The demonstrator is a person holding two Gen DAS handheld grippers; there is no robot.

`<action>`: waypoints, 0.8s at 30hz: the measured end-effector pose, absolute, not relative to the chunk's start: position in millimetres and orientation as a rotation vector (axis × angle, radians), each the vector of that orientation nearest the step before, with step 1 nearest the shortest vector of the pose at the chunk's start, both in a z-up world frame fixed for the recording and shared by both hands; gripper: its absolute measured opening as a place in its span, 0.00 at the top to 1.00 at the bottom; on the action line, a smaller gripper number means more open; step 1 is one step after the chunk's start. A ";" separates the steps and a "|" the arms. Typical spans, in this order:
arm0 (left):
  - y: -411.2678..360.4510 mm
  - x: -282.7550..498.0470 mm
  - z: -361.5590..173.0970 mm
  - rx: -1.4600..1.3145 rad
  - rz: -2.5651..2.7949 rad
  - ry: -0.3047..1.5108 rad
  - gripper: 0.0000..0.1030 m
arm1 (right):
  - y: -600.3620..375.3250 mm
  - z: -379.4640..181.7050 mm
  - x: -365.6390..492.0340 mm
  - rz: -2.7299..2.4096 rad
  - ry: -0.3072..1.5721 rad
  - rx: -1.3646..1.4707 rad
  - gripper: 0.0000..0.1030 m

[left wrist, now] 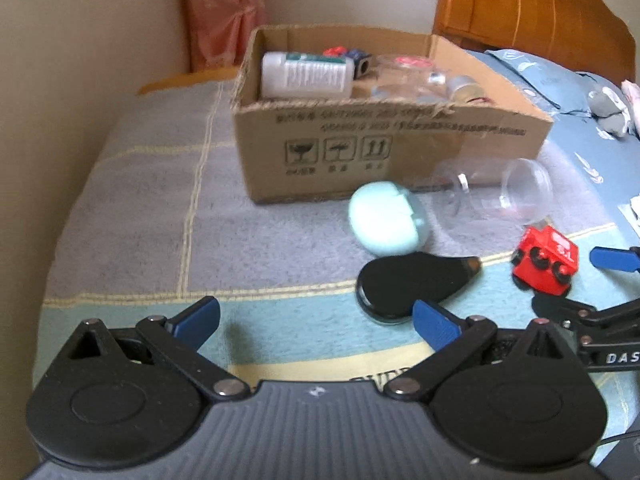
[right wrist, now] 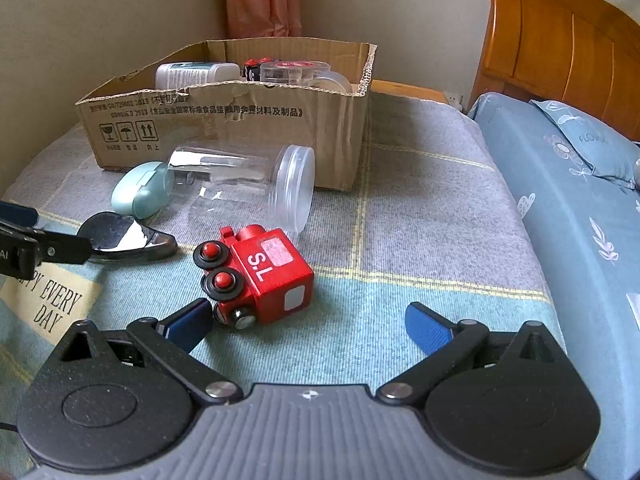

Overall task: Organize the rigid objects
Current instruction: 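Move the left gripper to the black oval keychain while the right approaches the red S.L train, then grasp the black keychain with the left gripper while the right grasps the red S.L train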

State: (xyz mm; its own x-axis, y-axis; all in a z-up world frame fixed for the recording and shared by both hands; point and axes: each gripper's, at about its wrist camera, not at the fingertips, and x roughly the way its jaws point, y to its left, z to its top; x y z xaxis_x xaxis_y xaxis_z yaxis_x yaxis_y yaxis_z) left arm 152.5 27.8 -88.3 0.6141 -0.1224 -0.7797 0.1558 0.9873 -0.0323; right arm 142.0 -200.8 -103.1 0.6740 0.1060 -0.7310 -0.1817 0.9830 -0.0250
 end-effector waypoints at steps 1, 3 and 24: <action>24.7 150.8 -85.7 0.037 -0.181 0.887 0.01 | -201.0 -103.2 141.3 0.164 0.813 -0.100 0.00; 16.7 152.0 -83.2 0.024 -0.210 0.883 0.01 | -201.8 -104.0 139.6 0.169 0.804 -0.101 0.00; -20.9 171.2 -103.4 0.044 -0.085 0.898 0.00 | -205.9 -106.6 132.7 0.202 0.759 -0.111 0.00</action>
State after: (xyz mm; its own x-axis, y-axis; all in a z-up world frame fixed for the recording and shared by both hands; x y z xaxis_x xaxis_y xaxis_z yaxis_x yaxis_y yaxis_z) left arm 171.2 -20.9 -103.4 0.6201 -0.0552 -0.7825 0.0920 0.9958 0.0026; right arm 132.7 -205.9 -106.6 0.7071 0.1411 -0.6929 -0.2212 0.9748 -0.0273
